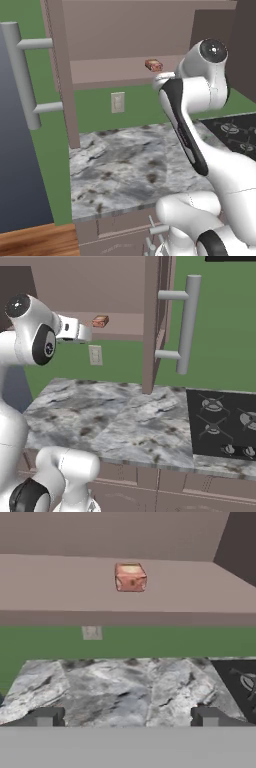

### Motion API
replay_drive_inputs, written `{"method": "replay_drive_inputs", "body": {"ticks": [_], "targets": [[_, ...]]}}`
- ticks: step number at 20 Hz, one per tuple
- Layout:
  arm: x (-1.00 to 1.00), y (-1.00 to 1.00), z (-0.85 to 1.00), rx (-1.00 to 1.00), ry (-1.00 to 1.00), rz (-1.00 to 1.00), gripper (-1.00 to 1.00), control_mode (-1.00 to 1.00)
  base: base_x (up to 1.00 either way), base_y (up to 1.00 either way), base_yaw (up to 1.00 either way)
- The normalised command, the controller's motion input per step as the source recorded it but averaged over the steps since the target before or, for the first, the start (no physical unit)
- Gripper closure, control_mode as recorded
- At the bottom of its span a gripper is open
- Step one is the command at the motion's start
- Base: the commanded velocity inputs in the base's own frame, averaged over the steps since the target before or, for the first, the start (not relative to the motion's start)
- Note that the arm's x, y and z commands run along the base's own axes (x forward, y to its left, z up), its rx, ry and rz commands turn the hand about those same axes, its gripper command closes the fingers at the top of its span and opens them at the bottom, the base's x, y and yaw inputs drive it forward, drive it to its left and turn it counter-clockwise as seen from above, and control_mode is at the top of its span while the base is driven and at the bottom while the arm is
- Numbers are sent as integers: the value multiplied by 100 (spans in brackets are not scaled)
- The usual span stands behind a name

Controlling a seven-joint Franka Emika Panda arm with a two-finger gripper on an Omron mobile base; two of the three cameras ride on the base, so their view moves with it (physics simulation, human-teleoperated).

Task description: Pick up the bar soap and bar soap from the sink, and place them back in the cabinet, and close the cabinet doors.

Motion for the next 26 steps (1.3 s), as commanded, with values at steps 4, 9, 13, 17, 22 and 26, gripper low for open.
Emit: {"method": "replay_drive_inputs", "body": {"ticks": [4, 9, 13, 17, 22, 26], "targets": [[-59, 0, 0, 2, 5, 0, -100, -100, 0, 0, 0], [-70, 0, 0, 1, 0, 0, -100, -100, 0, 0, 0], [-54, 0, 0, 0, 0, 0, -100, -100, 0, 0, 0], [-52, 0, 0, 0, 0, 0, -100, -100, 0, 0, 0], [-59, 0, 0, 0, 2, 0, -100, -100, 0, 0, 0], [-58, 0, 0, 0, 2, 1, -100, -100, 0, 0, 0]]}}
